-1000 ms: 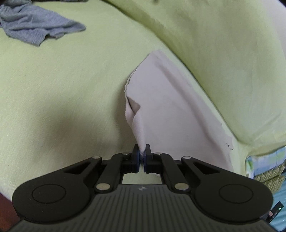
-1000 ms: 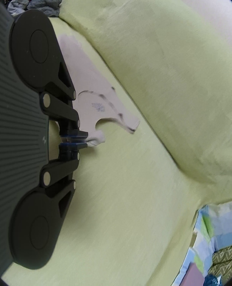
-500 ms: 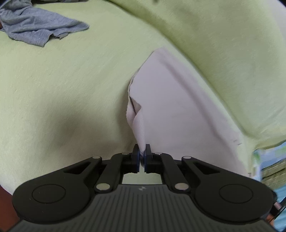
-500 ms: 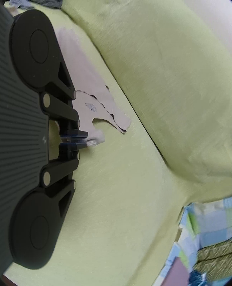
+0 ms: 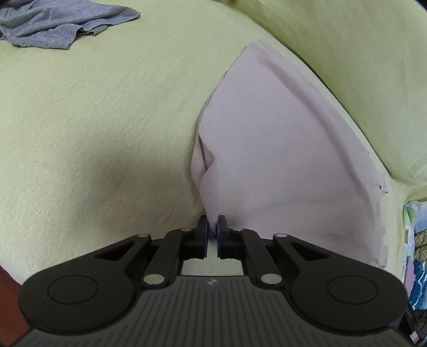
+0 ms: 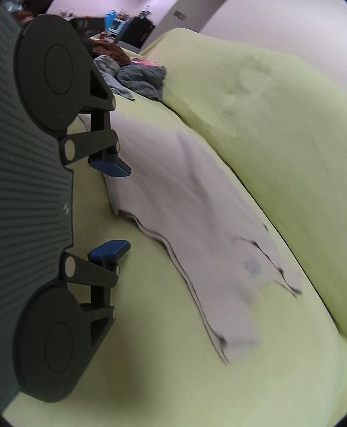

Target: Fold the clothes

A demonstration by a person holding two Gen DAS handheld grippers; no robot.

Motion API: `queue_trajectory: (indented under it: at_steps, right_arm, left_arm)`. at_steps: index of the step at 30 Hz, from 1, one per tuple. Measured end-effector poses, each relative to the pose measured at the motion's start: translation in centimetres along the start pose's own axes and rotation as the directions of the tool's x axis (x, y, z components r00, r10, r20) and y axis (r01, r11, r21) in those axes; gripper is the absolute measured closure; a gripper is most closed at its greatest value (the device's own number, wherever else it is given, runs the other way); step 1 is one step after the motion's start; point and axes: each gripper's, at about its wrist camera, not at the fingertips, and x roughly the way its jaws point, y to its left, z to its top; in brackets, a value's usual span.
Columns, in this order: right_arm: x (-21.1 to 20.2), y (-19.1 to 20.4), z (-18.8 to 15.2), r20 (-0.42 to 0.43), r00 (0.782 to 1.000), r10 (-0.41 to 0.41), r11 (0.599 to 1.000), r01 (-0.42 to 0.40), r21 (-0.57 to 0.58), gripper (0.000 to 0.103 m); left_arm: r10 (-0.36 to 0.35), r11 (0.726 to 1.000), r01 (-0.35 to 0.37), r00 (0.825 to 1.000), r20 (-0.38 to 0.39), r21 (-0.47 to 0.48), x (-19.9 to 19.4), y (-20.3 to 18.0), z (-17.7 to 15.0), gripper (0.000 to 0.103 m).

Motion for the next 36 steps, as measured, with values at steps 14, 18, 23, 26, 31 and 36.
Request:
queue_trajectory:
  at_steps: [14,18,23,26,31,36]
  right_arm:
    - [-0.5,3.2,0.4,0.065,0.990,0.126,0.988,-0.120,-0.093,0.065]
    - [0.7,1.7,0.2,-0.001,0.999,0.053,0.999,-0.053,0.012,0.065]
    - [1.2,0.9,-0.3,0.019,1.000,0.013,0.995,-0.014,0.099,0.095]
    - [1.1,1.6,-0.2,-0.043,0.996,-0.072,0.994,0.075,0.085,0.098]
    - [0.7,3.7,0.2,-0.158,0.961,-0.227,0.974,0.222,-0.048,0.100]
    - [-0.3,5.1,0.9,-0.219,0.906,-0.363,0.931,0.342,-0.127,0.097]
  left_arm:
    - [0.007,1.000,-0.007,1.000,-0.008,0.002,-0.6,0.4,-1.5,0.096]
    - [0.008,1.000,-0.008,1.000,-0.007,0.008,-0.7,0.5,-2.0,0.095]
    - [0.013,1.000,-0.012,1.000,-0.010,0.008,-0.9,1.0,-2.6,0.094]
    - [0.021,1.000,-0.021,1.000,-0.006,0.023,-1.0,1.1,-2.9,0.094]
    - [0.099,0.991,-0.099,0.995,0.000,0.087,-0.7,1.3,-3.4,0.082]
    - [0.226,0.966,-0.229,0.973,0.038,0.123,-2.0,2.4,-0.6,0.088]
